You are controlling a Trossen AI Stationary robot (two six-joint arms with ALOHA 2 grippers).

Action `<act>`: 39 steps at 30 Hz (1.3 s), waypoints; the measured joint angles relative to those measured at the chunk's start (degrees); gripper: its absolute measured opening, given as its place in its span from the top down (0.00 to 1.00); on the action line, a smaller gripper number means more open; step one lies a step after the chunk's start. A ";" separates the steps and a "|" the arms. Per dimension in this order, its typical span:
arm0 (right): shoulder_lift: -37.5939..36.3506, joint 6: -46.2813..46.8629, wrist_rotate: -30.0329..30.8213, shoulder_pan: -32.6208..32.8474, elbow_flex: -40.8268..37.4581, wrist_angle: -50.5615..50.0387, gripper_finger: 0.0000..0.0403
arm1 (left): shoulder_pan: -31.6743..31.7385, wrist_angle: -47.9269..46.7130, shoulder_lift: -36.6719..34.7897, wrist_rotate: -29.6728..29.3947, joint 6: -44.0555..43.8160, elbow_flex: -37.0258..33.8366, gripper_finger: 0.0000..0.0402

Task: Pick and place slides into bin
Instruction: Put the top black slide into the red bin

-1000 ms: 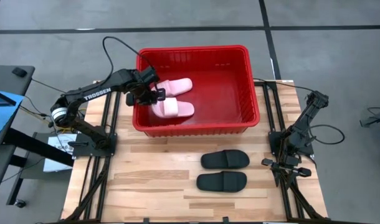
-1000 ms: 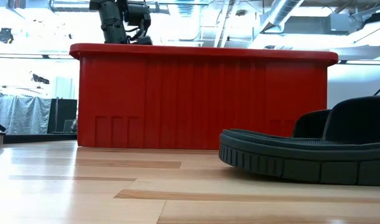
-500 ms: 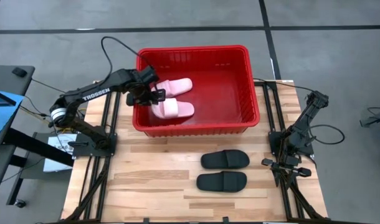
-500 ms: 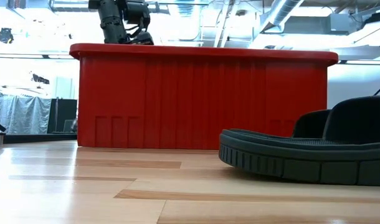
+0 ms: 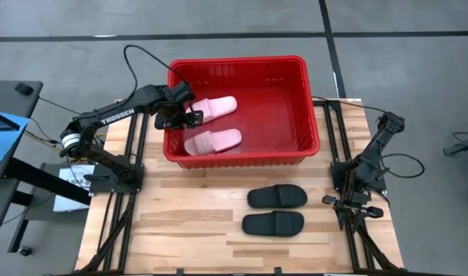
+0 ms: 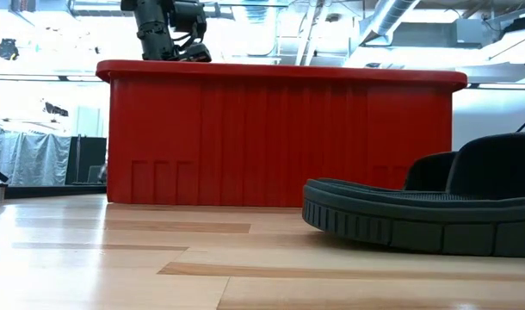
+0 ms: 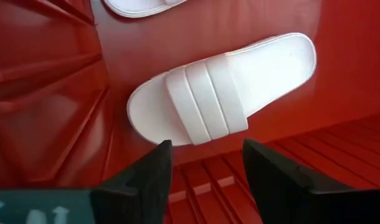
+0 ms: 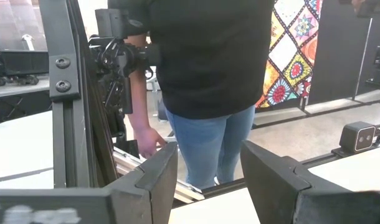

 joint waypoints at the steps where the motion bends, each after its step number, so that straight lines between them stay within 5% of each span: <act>1: 0.00 0.00 0.01 0.01 0.00 0.00 0.59 | 0.00 0.00 0.00 0.06 0.00 0.00 0.54; 13: -0.01 -0.02 0.00 0.01 0.01 0.02 0.59 | 0.28 -0.12 -0.57 -1.52 5.45 0.63 0.54; 26: -0.02 -0.02 0.00 0.01 0.01 0.01 0.59 | -2.21 7.57 -15.73 -23.23 27.92 16.87 0.54; 39: -0.02 0.00 0.02 0.02 0.02 0.01 0.59 | -9.05 18.39 -32.86 -9.28 42.72 16.47 0.54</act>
